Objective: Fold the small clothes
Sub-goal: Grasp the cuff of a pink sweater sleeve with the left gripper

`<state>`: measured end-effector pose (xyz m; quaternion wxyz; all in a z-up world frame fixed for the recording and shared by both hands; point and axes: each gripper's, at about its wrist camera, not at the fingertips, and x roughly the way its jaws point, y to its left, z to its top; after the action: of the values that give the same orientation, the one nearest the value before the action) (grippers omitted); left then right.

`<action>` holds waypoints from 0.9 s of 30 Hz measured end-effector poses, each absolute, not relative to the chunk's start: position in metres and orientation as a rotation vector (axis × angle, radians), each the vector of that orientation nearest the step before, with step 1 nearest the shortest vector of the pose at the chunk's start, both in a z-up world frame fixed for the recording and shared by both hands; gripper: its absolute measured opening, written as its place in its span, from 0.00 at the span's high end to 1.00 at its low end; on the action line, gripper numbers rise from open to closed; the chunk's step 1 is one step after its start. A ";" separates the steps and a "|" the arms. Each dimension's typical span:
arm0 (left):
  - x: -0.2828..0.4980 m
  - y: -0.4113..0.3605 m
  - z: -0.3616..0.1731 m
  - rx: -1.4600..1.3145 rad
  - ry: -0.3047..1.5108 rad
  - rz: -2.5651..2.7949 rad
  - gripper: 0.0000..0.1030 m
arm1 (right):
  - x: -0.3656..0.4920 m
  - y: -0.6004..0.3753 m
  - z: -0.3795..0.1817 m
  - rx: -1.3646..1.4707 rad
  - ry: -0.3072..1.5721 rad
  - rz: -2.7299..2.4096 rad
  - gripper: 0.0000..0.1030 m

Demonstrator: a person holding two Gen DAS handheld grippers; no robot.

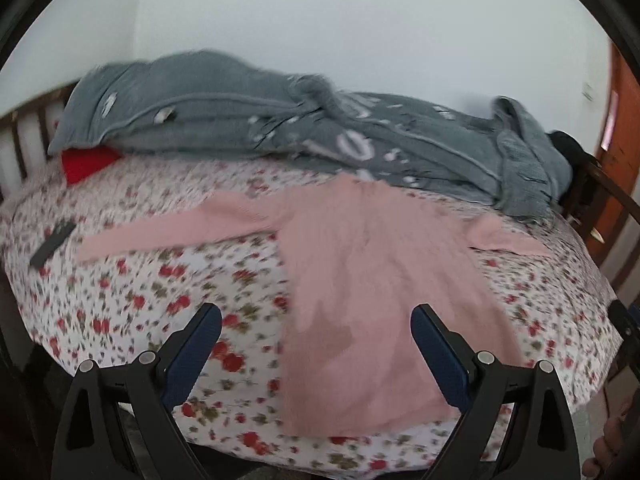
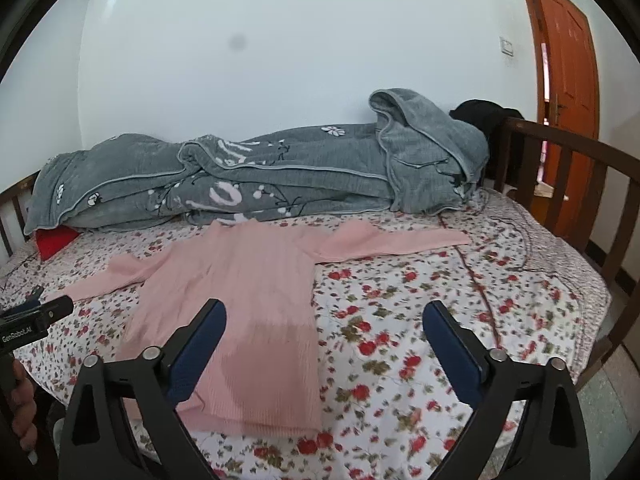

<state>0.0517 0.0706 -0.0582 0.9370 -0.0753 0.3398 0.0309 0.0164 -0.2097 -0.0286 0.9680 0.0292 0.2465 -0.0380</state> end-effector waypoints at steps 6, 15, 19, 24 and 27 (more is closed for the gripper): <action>0.085 0.155 -0.108 -0.279 0.779 0.156 0.08 | 0.061 -0.187 -0.068 0.092 0.657 0.011 0.04; 0.128 0.292 -0.150 -0.479 0.785 0.268 0.11 | 0.106 -0.152 -0.107 0.061 0.754 -0.009 0.04; 0.141 0.352 -0.167 -0.629 0.756 0.323 0.24 | 0.126 -0.147 -0.118 0.100 0.795 -0.010 0.05; 0.161 0.400 -0.192 -0.757 0.729 0.314 0.38 | 0.145 -0.138 -0.127 0.092 0.819 -0.026 0.05; 0.160 0.422 -0.203 -0.897 0.678 0.284 0.39 | 0.155 -0.133 -0.128 0.076 0.826 -0.035 0.05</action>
<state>0.1604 0.4223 -0.2026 0.8365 -0.4236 0.3205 0.1341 0.1553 -0.1332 -0.1276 0.9151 0.0369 0.4012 -0.0170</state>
